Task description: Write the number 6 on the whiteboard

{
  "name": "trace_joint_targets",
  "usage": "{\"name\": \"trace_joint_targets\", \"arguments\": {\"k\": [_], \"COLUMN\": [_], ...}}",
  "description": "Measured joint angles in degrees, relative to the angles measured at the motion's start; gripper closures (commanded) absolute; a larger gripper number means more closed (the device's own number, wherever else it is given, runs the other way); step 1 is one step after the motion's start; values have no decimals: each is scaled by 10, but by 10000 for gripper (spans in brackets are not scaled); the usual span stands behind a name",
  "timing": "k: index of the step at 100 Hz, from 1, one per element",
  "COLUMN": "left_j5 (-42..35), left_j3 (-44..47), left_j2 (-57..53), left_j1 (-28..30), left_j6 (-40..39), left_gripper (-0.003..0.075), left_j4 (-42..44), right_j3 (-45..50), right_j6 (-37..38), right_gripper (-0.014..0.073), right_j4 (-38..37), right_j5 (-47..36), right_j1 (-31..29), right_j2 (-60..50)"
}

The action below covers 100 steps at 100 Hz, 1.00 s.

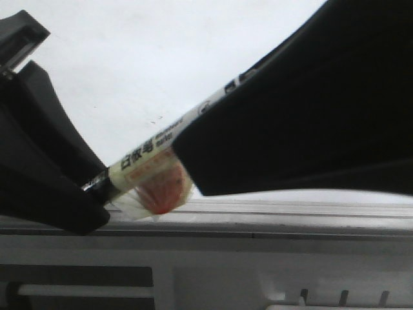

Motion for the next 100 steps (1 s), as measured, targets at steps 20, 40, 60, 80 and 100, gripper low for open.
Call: {"name": "trace_joint_targets", "arguments": {"k": [20, 40, 60, 80, 100], "left_j5": [0, 0, 0, 25, 32], "left_j3": [0, 0, 0, 0, 0], "left_j2": [0, 0, 0, 0, 0], "left_j1": [0, 0, 0, -1, -1], "left_j6": [0, 0, 0, 2, 2], "left_gripper": [739, 739, 739, 739, 739], "left_j4": [0, 0, 2, 9, 9], "right_j3": [-3, -27, -41, -44, -45], "right_j6": [0, 0, 0, -1, -1], "right_gripper": [178, 178, 305, 663, 664], "right_j4": [5, 18, 65, 100, 104], "right_j5": [-42, -58, -68, -71, -65], "right_j1": [25, 53, 57, 56, 56], "right_j2": [44, 78, 110, 132, 133]}}
